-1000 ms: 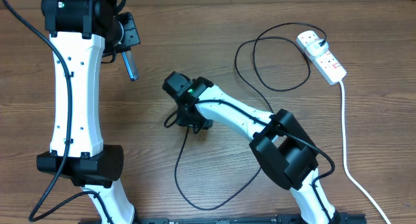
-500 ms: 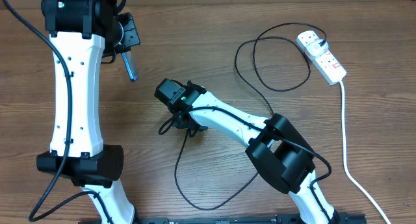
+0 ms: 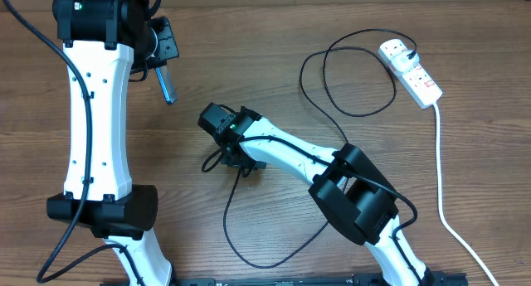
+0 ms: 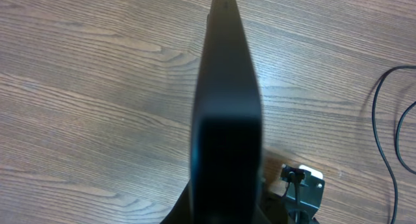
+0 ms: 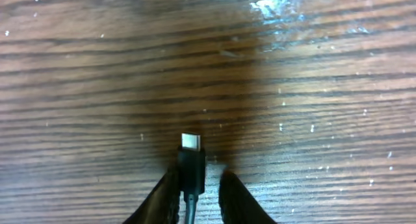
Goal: Plug charger to phone and switch on socket
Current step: 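Lower the right gripper and grasp the black cable's USB-C plug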
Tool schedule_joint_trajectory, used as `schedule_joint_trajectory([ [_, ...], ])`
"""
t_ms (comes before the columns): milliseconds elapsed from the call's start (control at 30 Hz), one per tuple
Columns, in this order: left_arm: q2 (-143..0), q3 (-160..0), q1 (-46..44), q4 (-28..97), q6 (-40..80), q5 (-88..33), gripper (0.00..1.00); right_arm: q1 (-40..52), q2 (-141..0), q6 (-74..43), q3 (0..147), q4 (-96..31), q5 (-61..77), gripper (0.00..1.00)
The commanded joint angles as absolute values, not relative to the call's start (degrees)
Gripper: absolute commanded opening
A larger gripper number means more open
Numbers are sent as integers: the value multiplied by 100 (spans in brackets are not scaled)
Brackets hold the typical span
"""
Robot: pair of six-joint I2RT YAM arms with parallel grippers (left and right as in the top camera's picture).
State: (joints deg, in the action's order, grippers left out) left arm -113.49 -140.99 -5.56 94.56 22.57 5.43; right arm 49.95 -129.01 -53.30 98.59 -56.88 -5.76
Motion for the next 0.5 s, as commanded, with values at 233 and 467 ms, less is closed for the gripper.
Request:
schedule_joint_trajectory([
  [233, -11316, -14136, -517, 9428, 2318, 639, 4, 5009, -13107, -5365, 9848, -5693, -305, 14],
  [467, -11316, -14136, -517, 9426, 2318, 637, 4, 5009, -13107, -5363, 9848, -5695, -152, 12],
])
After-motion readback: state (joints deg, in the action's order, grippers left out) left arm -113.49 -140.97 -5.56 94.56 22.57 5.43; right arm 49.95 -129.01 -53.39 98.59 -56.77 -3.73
